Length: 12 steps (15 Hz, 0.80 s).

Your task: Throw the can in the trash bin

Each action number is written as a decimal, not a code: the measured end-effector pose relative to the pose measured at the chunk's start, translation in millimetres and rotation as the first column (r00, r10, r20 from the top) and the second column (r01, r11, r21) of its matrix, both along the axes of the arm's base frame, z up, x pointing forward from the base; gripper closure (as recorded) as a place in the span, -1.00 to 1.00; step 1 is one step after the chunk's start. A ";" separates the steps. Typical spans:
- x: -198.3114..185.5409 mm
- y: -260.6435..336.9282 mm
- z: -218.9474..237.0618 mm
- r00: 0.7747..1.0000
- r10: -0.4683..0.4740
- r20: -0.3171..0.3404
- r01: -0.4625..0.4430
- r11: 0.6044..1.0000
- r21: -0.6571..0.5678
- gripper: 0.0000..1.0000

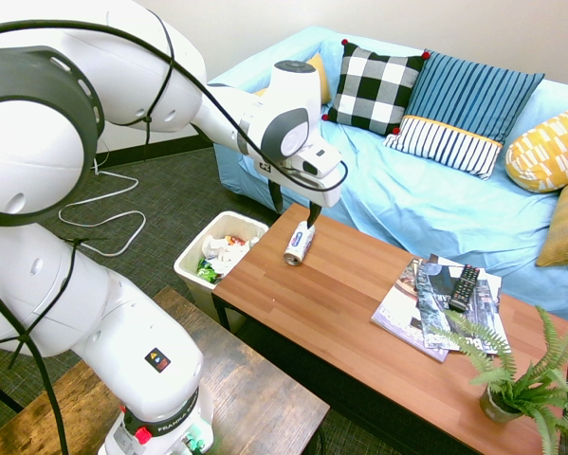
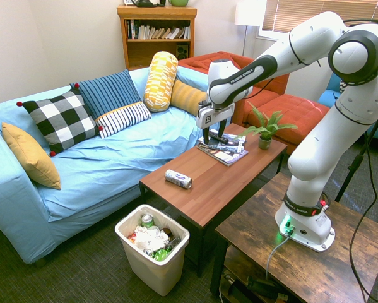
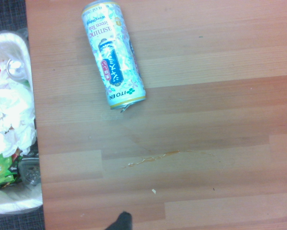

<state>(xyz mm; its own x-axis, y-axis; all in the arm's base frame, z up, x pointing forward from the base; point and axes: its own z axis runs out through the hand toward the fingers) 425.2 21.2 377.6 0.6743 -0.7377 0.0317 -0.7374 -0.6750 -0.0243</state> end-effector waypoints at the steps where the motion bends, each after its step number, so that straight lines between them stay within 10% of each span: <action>1: 0.8 0.1 0.0 1.000 0.000 0.000 0.000 1.000 0.000 -1.00; 12: 105.2 59.2 -75.2 0.990 0.136 0.030 -0.131 0.983 -0.130 -1.00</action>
<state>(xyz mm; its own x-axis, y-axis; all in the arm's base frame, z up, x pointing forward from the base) 530.3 80.3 302.4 0.7630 -0.6293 0.1474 -0.6405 -0.7669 0.0410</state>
